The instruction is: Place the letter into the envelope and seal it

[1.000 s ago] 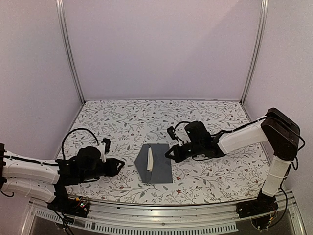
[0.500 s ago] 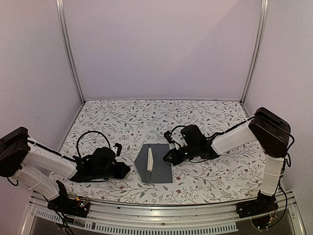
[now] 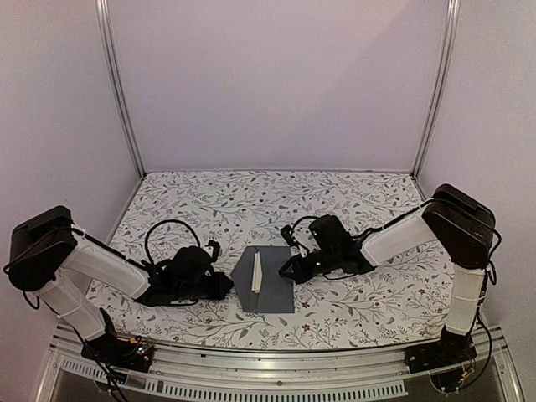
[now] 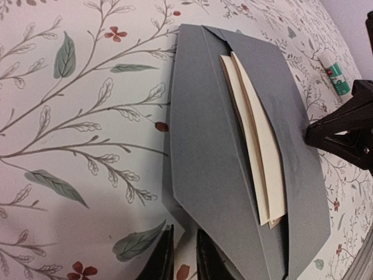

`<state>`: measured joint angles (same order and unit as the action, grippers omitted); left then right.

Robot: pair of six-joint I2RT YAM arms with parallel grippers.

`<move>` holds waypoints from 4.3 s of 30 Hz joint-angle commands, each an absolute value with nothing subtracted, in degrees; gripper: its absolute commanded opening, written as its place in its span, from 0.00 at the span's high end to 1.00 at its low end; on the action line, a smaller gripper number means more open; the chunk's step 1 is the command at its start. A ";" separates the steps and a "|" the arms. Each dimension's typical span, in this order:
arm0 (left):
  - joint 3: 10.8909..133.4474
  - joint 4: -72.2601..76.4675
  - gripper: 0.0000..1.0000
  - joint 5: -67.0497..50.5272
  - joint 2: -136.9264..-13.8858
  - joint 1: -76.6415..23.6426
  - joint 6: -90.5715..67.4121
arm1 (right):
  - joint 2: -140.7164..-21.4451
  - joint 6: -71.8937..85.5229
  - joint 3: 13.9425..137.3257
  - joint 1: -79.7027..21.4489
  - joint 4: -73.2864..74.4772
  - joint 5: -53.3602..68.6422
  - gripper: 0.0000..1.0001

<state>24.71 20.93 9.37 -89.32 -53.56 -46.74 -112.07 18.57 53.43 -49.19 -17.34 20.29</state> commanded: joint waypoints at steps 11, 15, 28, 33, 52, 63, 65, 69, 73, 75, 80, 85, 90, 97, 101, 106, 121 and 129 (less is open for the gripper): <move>26.32 27.70 0.74 8.19 -90.09 -52.70 -41.72 | -113.97 18.53 52.29 -49.59 -18.98 20.67 1.00; 26.64 30.31 0.70 6.28 -90.64 -52.95 -39.67 | -114.20 18.43 52.37 -49.57 -18.97 20.66 1.00; 32.53 32.87 0.58 3.21 -97.70 -54.36 -34.97 | -114.35 18.46 52.29 -49.57 -19.07 20.41 1.00; 35.04 32.53 0.70 3.15 -100.90 -54.35 -34.22 | -114.35 18.39 52.21 -49.57 -19.16 20.48 1.00; 43.64 24.78 0.93 9.29 -108.99 -53.72 -33.66 | -114.43 18.28 51.94 -49.57 -19.38 20.65 1.00; 44.55 22.34 1.00 11.18 -111.56 -53.26 -33.88 | -114.19 18.12 52.57 -49.57 -19.39 21.30 1.00; 44.03 22.39 1.00 11.50 -111.22 -53.39 -34.00 | -113.49 18.00 53.29 -49.58 -18.99 21.19 1.00; 43.14 23.49 1.00 11.39 -111.16 -53.56 -34.02 | -111.35 18.18 55.52 -49.65 -18.19 22.76 1.00; 41.88 25.60 1.00 10.67 -111.36 -53.63 -34.10 | -109.10 19.50 57.43 -49.66 -18.81 24.80 0.98; 41.33 26.48 1.00 10.50 -111.31 -53.67 -34.01 | -108.71 20.04 58.32 -49.66 -18.98 25.81 0.98; 40.08 28.45 1.00 9.74 -110.72 -53.64 -33.50 | -111.13 21.58 60.34 -49.66 -19.23 26.99 0.97; 39.67 29.09 1.00 9.25 -110.38 -53.64 -33.06 | -115.49 22.88 61.59 -49.66 -20.21 27.54 0.99; 39.55 30.00 1.00 8.85 -110.47 -53.60 -32.89 | -118.48 23.81 62.19 -49.83 -20.81 28.64 1.00; 39.85 30.17 1.00 8.09 -110.57 -53.57 -32.91 | -121.56 24.26 61.98 -49.92 -20.08 28.05 1.00; 39.29 30.57 1.00 7.56 -109.49 -53.60 -32.44 | -122.59 24.26 61.47 -49.92 -18.84 25.66 1.00; 37.43 30.73 1.00 7.10 -105.11 -53.76 -31.56 | -123.39 24.58 60.40 -49.92 -18.48 23.59 1.00; 34.72 23.34 1.00 9.90 -98.78 -59.34 -33.99 | -122.94 25.40 59.55 -50.27 -18.02 21.69 1.00; 34.47 27.67 1.00 6.30 -103.30 -59.80 -32.26 | -123.08 25.75 59.41 -50.36 -18.22 21.06 1.00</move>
<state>34.30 26.48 7.81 -101.16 -58.89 -32.99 -120.79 25.08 61.04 -50.02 -21.28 24.03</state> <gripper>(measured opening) 0.003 0.005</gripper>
